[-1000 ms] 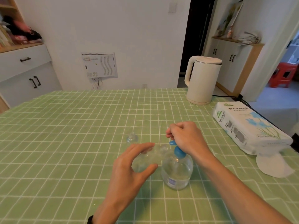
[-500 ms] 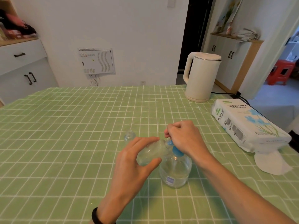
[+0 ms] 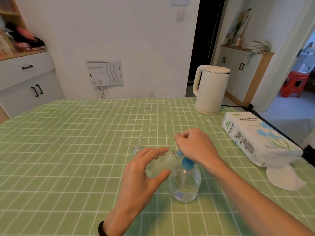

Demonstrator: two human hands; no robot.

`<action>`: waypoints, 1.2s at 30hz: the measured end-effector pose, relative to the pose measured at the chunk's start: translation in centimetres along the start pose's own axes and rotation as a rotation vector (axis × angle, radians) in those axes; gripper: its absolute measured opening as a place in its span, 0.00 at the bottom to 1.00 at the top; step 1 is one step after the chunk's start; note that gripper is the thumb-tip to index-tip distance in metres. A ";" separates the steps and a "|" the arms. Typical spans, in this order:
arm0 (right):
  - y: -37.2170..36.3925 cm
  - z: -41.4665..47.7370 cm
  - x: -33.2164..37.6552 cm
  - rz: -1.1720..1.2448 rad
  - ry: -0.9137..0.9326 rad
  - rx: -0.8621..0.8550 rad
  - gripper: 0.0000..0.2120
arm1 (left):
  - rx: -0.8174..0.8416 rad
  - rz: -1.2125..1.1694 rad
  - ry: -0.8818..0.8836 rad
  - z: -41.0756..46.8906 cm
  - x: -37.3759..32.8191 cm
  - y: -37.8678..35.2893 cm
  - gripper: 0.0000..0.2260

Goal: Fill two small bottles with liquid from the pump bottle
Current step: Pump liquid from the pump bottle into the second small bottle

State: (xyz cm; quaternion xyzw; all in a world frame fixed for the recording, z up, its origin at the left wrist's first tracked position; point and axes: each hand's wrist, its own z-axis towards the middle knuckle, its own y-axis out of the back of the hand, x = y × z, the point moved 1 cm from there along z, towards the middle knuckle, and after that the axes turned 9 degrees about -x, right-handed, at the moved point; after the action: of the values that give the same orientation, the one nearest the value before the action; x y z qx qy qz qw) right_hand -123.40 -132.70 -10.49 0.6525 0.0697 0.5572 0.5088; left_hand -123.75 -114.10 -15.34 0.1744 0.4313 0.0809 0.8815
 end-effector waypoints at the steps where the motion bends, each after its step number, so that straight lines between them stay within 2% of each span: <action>1: 0.0 0.0 0.0 0.002 -0.004 0.005 0.17 | 0.000 0.000 -0.001 0.0 0.0 0.0 0.25; 11: -1.3 -0.2 -1.0 0.040 -0.086 0.000 0.16 | 0.002 0.002 0.036 -0.6 0.9 -0.6 0.24; 16: -0.9 -0.3 -0.7 0.042 -0.074 0.001 0.15 | 0.002 -0.006 0.036 -0.5 0.7 -0.4 0.24; 21: -0.2 0.0 -0.4 0.031 -0.046 -0.015 0.19 | -0.008 -0.013 0.015 -0.2 0.3 -0.2 0.24; 26: -0.8 -0.1 -0.8 0.076 -0.059 -0.031 0.16 | 0.005 0.001 0.022 -0.2 0.5 -0.3 0.24; 36: -1.2 -0.3 -1.1 0.080 -0.069 -0.032 0.16 | 0.023 -0.027 0.047 -0.7 1.0 -0.3 0.27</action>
State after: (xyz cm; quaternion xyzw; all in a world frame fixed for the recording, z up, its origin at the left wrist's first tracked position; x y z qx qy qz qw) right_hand -123.51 -132.67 -12.18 0.6652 0.0171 0.5554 0.4987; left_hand -123.70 -113.92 -16.57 0.1766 0.4550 0.0681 0.8702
